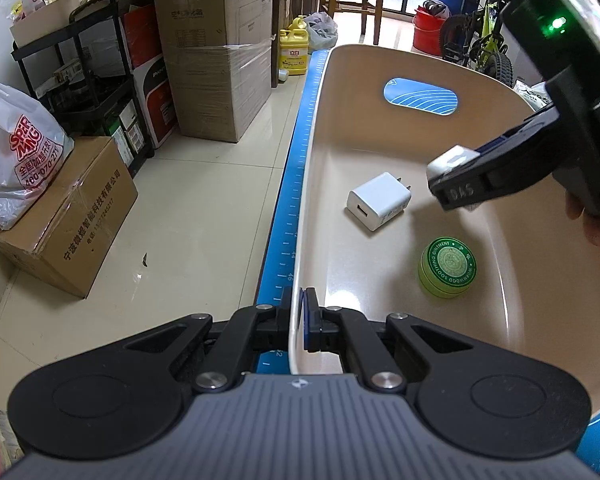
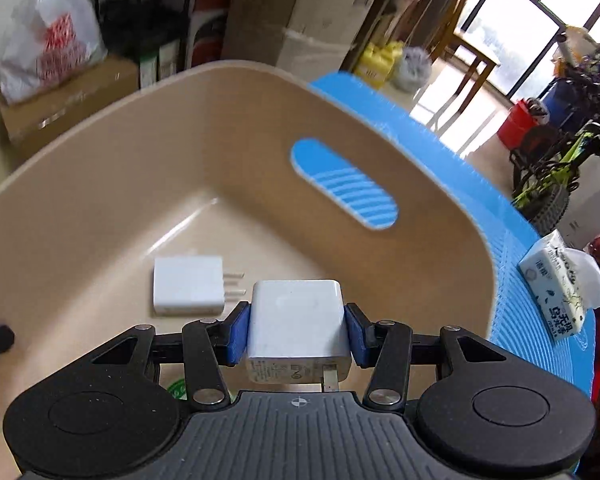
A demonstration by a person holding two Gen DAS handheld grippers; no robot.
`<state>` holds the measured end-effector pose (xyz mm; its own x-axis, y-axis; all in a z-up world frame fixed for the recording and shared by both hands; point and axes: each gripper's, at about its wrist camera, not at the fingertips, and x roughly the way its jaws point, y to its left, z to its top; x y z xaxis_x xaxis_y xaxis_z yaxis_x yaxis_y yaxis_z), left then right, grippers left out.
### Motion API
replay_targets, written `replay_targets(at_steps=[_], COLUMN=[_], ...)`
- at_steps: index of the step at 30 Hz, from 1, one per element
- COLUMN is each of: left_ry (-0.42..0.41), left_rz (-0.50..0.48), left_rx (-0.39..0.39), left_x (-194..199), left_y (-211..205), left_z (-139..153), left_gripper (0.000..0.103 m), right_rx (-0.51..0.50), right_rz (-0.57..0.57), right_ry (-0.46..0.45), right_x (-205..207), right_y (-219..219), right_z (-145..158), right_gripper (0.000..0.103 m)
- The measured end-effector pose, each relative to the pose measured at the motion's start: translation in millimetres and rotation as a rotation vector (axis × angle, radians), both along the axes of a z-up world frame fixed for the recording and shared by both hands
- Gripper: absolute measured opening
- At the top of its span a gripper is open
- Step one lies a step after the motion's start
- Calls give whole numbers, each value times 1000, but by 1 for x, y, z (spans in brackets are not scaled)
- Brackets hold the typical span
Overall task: Organize rigid objects
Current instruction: 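Carry the second white charger into the bin and open the right gripper, then move the right tool back toward the remote and orange toy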
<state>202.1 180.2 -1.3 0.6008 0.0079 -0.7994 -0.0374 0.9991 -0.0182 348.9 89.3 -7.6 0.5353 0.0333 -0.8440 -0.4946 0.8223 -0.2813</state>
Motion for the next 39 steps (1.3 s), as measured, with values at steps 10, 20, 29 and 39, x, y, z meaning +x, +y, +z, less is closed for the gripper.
replay_targets(at_steps=[10, 20, 29, 39], left_ry=[-11, -12, -5, -5], left_rz=[-1, 0, 7, 7], left_rx=[-3, -4, 6, 3], left_x=[1, 1, 2, 2], left_y=[1, 1, 2, 4], left_z=[1, 1, 1, 2], left_gripper=[4, 4, 5, 5], right_rx=[-87, -111, -99, 22], right_rz=[26, 36, 67, 26], right_ry=[169, 160, 64, -109], right_x=[7, 0, -11, -34], right_y=[11, 18, 6, -42], right_z=[-23, -22, 1, 75], right_gripper=[54, 75, 86, 87])
